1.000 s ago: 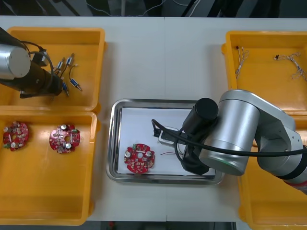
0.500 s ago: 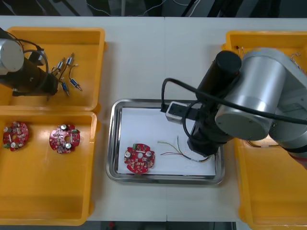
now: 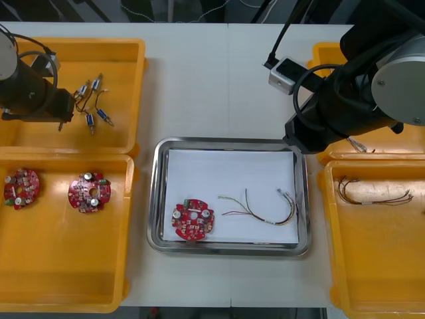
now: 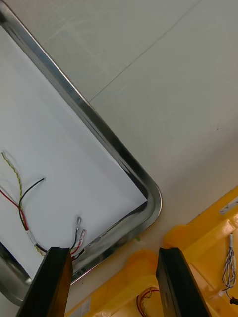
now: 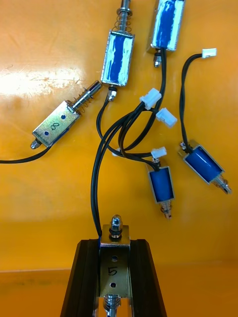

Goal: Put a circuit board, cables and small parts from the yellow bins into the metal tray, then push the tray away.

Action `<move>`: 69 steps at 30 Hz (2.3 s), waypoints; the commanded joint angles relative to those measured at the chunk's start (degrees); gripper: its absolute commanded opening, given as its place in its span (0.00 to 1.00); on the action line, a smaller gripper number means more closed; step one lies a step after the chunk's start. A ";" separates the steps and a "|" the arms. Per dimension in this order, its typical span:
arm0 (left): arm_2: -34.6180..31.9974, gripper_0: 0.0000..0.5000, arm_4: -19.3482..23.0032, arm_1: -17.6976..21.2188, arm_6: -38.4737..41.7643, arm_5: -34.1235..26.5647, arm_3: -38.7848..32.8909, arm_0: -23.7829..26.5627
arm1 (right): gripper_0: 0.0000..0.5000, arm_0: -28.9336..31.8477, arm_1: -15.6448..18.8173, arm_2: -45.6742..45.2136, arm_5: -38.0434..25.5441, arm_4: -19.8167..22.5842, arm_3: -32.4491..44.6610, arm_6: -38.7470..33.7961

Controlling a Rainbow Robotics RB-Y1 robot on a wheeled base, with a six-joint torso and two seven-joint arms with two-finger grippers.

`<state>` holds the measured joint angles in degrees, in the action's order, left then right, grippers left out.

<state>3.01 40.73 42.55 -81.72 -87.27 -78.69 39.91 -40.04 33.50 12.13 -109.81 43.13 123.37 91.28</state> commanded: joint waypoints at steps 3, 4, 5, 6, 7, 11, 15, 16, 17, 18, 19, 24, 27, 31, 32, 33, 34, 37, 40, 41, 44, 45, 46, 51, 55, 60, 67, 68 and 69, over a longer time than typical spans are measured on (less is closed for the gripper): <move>-4.60 0.00 -0.12 1.74 -3.80 -5.28 -5.25 2.10 | 1.00 -2.50 1.92 -6.59 -0.19 -1.21 -1.99 -1.72; -5.12 0.00 -0.04 1.83 -3.80 -6.16 -5.95 2.10 | 1.00 -2.76 2.00 -7.56 -0.19 -1.12 -3.31 -1.45; -5.56 0.00 -0.12 1.83 -3.80 -7.04 -6.57 2.10 | 1.00 -3.11 2.09 -8.61 -0.19 -1.03 -4.45 -1.28; -5.91 0.00 -0.12 1.83 -3.80 -7.48 -6.92 2.10 | 1.00 -3.29 2.09 -8.97 -0.19 -0.95 -5.07 -1.19; -6.35 0.00 -0.04 2.01 -3.80 -8.36 -7.53 2.10 | 1.00 -3.64 2.36 -9.84 -0.19 -0.95 -6.39 -1.10; -7.76 0.00 0.23 2.18 -3.71 -11.35 -9.64 2.10 | 1.00 -5.14 3.41 -12.31 -0.19 -1.03 -11.40 -0.49; -8.90 0.00 0.23 2.18 -3.54 -14.16 -11.66 2.10 | 1.00 -5.75 4.46 -14.24 -0.19 -1.39 -14.56 -0.14; -9.43 0.00 0.23 2.18 -3.45 -15.13 -12.37 2.10 | 1.00 -5.84 4.73 -14.77 -0.19 -1.74 -15.35 0.04; -9.78 0.00 0.23 2.18 -3.36 -16.00 -13.07 2.10 | 1.00 -6.02 5.17 -15.12 -0.19 -2.35 -16.06 0.13; -9.96 0.00 0.23 2.18 -3.36 -16.36 -13.42 2.10 | 1.00 -6.02 5.26 -15.21 -0.19 -2.62 -16.41 0.22; -10.22 0.00 0.23 2.18 -3.27 -17.15 -14.21 2.10 | 1.00 -6.19 5.52 -15.64 -0.19 -3.41 -17.11 0.30; -10.66 0.00 0.23 2.27 -2.66 -19.34 -16.50 2.10 | 1.00 -7.25 5.78 -17.05 -0.19 -6.22 -20.63 0.74; -11.10 0.00 0.23 2.18 -2.31 -20.93 -17.99 2.10 | 1.00 -7.77 5.87 -17.93 -0.19 -8.33 -23.09 1.27; -11.45 0.00 0.49 2.27 -1.78 -22.16 -19.31 2.10 | 1.00 -7.77 5.87 -18.63 -0.19 -9.74 -25.55 1.71; -11.54 0.00 0.67 2.27 -1.69 -22.51 -19.66 2.10 | 1.00 -7.86 5.78 -18.72 -0.19 -10.26 -26.51 1.89; -11.80 0.00 0.75 2.27 -1.51 -22.73 -20.01 2.10 | 1.00 -7.95 5.87 -18.90 -0.19 -10.70 -27.31 2.06; -11.80 0.00 0.84 2.18 -1.43 -22.73 -20.19 2.10 | 1.00 -7.95 5.78 -18.90 -0.19 -11.05 -27.75 2.15; -12.24 0.00 1.28 2.18 -0.99 -22.73 -21.15 2.10 | 1.00 -8.48 5.78 -18.90 -0.19 -12.28 -29.94 2.50; -12.59 0.00 1.72 2.18 -0.55 -22.73 -22.21 2.10 | 1.00 -9.36 5.78 -18.98 -0.19 -12.55 -32.93 2.85; -12.68 0.00 1.90 2.27 -0.46 -22.73 -22.56 2.10 | 1.00 -9.62 5.78 -19.07 -0.19 -12.55 -33.90 2.94; -13.03 0.00 2.34 2.18 0.07 -22.73 -23.35 2.10 | 1.00 -10.15 5.78 -19.25 -0.19 -12.64 -36.09 3.29; -13.21 0.00 2.51 2.18 0.24 -22.73 -23.62 2.10 | 1.00 -10.23 5.78 -19.25 -0.19 -12.72 -36.80 3.47; -13.21 0.00 2.51 2.27 0.33 -22.73 -23.79 2.10 | 1.00 -10.32 5.78 -19.25 -0.19 -12.81 -37.15 3.56; -13.38 0.00 2.69 2.27 1.21 -22.73 -25.46 2.10 | 1.00 -10.94 5.87 -19.25 0.30 -13.08 -40.84 4.43; -13.47 0.00 2.34 2.27 2.09 -22.73 -27.66 2.19 | 1.00 -11.90 5.70 -19.25 2.76 -13.43 -45.24 5.49; -13.91 0.00 2.42 2.27 2.70 -22.73 -29.24 2.19 | 1.00 -12.61 5.43 -18.98 5.66 -13.34 -47.78 6.28; -14.88 0.00 2.86 2.18 3.58 -22.73 -32.49 2.19 | 1.00 -13.49 4.20 -18.46 9.44 -13.87 -51.65 6.98; -15.05 0.00 3.04 2.18 3.76 -22.73 -33.11 2.19 | 1.00 -13.49 4.11 -18.28 9.97 -13.87 -52.18 6.98; -15.14 0.00 3.13 2.18 3.93 -22.73 -33.37 2.19 | 1.00 -13.49 3.94 -18.11 10.15 -13.78 -52.35 6.98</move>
<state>-9.91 43.05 42.60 -81.65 -109.59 -109.04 39.91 -50.60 37.22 -5.12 -100.77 29.84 71.33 95.31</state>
